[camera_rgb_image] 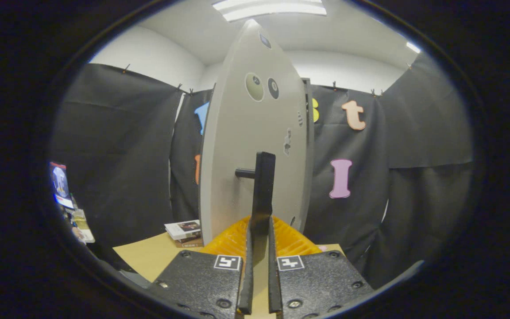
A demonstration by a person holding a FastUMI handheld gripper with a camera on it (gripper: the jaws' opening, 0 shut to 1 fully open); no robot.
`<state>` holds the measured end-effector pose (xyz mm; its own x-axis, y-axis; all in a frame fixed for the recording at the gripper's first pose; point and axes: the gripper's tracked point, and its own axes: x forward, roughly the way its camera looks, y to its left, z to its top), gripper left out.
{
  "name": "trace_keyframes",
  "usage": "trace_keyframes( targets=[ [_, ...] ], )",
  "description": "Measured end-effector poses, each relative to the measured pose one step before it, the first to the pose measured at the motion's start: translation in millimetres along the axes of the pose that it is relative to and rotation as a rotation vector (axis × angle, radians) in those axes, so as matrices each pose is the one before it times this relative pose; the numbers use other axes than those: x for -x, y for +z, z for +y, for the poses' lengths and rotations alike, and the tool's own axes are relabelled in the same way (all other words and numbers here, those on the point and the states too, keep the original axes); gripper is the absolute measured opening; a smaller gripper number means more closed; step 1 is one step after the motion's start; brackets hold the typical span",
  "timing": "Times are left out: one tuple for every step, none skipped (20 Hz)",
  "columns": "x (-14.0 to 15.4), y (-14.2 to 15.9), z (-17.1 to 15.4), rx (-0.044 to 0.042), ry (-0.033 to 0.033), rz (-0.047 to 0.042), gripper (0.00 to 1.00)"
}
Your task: Open the shoe cabinet door, grab the shoes and put them into the shoe cabinet, then close the shoe cabinet door.
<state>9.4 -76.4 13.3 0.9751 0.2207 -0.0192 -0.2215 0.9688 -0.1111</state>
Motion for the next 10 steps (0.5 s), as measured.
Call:
trace_keyframes(
  targets=[
    [3.55, -0.94, -11.92, -0.00405, -0.03053, -0.00358, 0.15],
    [5.50, -0.23, -14.18, -0.00485, -0.03416, -0.00162, 0.12],
    [1.55, 0.46, -14.15, 0.01124, -0.03010, -0.00283, 0.11],
    [0.66, 0.40, -15.56, -0.00398, -0.03577, -0.00424, 0.08],
    [-0.70, -1.15, -16.29, -0.00586, -0.04082, -0.00056, 0.07],
    [1.10, -0.52, -17.08, -0.00977, -0.03470, -0.00854, 0.05],
    [-2.98, 0.81, -6.17, -0.02856, 0.03380, 0.00707, 0.05],
    [1.41, -1.92, 0.40, -0.03780, 0.03909, -0.00006, 0.04],
    [1.37, -0.95, -0.12, -0.03236, 0.02548, 0.00326, 0.04],
    [-0.66, 0.02, 2.65, -0.00907, 0.01929, 0.00030, 0.05]
  ],
)
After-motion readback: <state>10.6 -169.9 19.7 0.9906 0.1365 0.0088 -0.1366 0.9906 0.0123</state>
